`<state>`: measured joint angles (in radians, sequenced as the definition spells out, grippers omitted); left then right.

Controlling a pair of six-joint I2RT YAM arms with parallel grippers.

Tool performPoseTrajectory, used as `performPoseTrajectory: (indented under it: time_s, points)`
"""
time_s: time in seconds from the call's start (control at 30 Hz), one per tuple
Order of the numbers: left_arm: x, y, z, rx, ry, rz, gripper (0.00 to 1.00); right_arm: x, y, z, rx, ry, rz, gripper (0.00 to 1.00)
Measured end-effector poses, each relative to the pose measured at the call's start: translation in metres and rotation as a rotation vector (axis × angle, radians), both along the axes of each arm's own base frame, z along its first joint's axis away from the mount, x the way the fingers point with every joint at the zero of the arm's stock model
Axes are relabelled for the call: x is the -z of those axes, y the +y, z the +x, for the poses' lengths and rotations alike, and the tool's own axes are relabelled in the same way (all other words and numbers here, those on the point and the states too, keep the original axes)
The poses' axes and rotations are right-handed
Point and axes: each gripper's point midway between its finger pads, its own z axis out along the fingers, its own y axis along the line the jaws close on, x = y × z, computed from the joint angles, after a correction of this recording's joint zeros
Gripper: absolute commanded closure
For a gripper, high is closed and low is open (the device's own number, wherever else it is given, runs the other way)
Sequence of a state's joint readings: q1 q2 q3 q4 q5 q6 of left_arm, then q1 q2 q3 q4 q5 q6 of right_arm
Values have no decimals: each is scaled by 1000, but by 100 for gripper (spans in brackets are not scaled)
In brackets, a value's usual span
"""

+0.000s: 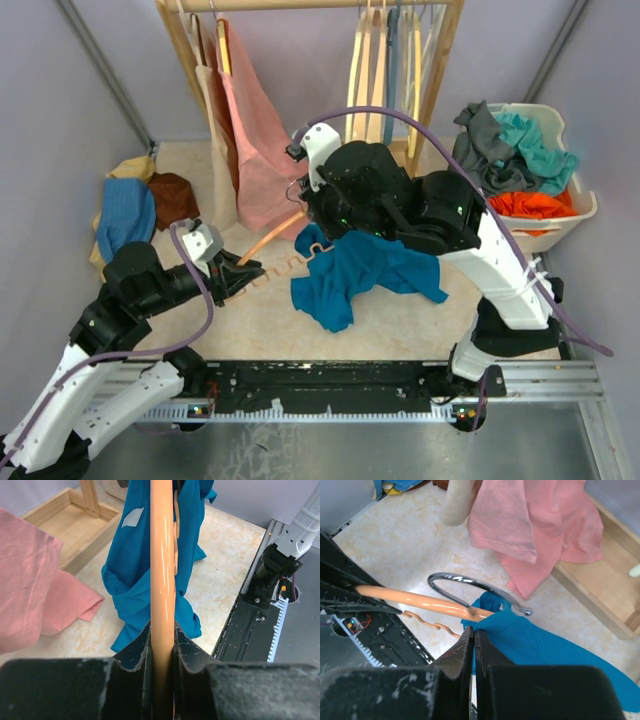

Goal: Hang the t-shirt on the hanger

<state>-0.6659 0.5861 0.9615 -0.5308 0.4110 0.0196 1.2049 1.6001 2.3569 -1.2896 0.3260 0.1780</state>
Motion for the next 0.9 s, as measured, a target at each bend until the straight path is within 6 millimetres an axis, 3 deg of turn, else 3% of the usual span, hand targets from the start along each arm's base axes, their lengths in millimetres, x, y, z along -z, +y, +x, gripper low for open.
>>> performPoseTrajectory:
  time_s: [0.13,0.37,0.6,0.9]
  points:
    - [-3,6,0,-25,-20,-6,99,-2,-1,6,41,-20,-23,100]
    - [-5,14,-3,-52,-39,-4,99,3,-28,5,118,-22,-44,100]
    - [-9,16,-2,-56,-61,-1,99,-15,-52,-2,142,-29,23,100]
    - [-14,13,-4,-37,-79,-17,99,-20,-39,-2,119,-25,54,100]
